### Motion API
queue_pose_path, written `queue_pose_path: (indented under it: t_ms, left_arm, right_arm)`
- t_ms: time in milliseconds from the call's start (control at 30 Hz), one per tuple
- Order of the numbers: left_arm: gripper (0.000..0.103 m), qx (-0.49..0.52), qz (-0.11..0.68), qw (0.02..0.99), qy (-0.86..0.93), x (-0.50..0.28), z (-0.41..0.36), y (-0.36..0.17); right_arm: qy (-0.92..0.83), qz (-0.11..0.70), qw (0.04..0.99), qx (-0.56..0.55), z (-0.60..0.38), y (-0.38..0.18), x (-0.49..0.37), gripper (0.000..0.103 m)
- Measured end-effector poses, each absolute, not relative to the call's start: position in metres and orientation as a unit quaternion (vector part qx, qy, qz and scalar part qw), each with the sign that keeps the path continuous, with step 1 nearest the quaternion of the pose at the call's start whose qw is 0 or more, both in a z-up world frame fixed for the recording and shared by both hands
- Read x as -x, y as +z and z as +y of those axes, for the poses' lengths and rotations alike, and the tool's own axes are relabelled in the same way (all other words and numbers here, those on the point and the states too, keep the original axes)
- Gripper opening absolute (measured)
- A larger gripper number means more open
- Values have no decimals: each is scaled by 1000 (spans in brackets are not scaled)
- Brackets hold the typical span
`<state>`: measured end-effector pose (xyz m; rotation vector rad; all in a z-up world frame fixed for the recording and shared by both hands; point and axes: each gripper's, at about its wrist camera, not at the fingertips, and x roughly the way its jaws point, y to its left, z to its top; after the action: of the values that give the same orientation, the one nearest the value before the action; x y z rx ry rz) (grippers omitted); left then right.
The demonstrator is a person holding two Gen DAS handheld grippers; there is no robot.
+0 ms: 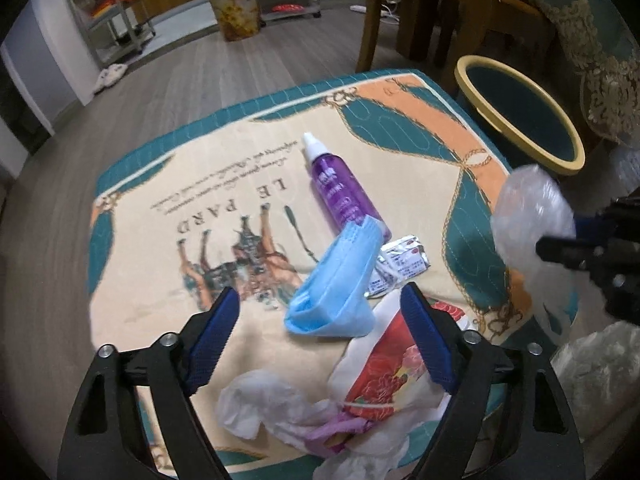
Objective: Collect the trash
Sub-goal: 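Grasp the clear plastic bag with right gripper while left grasps blue mask, then carry both items over the bin and open both grippers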
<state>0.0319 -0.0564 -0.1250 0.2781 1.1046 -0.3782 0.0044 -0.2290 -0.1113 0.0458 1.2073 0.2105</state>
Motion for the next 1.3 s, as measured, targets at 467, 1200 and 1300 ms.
queue_pose_path:
  t_ms: [467,1200,1300]
  left_arm:
    - [19,-101,526,825,-178,-39,-54,-117]
    - [19,-66,418,876,-233,-54,-106,-33]
    - [19,-82,416,866,-266,-59,-145,-33]
  right_arm:
    - [96,538,835,-67,-253,-87,-23,22]
    - [-22,440,886,-146,-438,-13,-82,22]
    - [-40,458,871,-174,-465,-34,-87,22]
